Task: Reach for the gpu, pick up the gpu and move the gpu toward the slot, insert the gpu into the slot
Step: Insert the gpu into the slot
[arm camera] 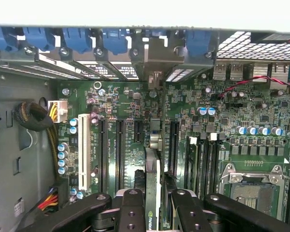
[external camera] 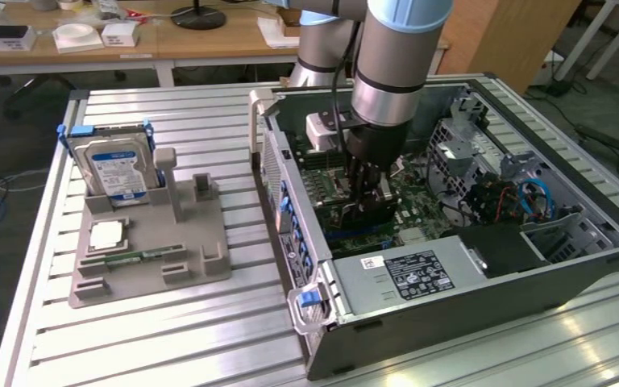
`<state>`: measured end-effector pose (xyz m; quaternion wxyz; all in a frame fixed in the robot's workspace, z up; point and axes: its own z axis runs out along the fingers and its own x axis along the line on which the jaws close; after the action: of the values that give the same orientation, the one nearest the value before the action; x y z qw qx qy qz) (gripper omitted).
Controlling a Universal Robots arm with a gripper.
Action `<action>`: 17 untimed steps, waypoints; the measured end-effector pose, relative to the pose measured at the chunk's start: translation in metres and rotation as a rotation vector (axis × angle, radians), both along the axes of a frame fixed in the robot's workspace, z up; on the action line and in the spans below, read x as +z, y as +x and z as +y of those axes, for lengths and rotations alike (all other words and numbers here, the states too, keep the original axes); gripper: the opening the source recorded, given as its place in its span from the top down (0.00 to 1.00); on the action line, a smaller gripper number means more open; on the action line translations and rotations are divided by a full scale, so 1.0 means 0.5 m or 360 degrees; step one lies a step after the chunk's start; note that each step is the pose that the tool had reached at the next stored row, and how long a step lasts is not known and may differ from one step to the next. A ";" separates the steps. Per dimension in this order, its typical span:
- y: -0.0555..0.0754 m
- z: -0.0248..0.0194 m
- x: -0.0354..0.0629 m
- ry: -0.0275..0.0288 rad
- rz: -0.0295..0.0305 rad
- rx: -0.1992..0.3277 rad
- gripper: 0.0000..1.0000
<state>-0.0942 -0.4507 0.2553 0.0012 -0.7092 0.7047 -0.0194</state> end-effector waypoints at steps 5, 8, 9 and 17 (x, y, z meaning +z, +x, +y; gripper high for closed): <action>0.000 0.0011 -0.001 0.00004 0.00000 0.0000 0.74; 0.000 0.0016 -0.002 0.00005 0.00001 0.0001 0.74; 0.000 0.0016 -0.002 0.00004 0.00001 0.0001 0.74; 0.000 0.0017 -0.007 0.00000 0.00003 0.0001 0.74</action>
<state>-0.0942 -0.4499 0.2520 0.0011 -0.7094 0.7045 -0.0193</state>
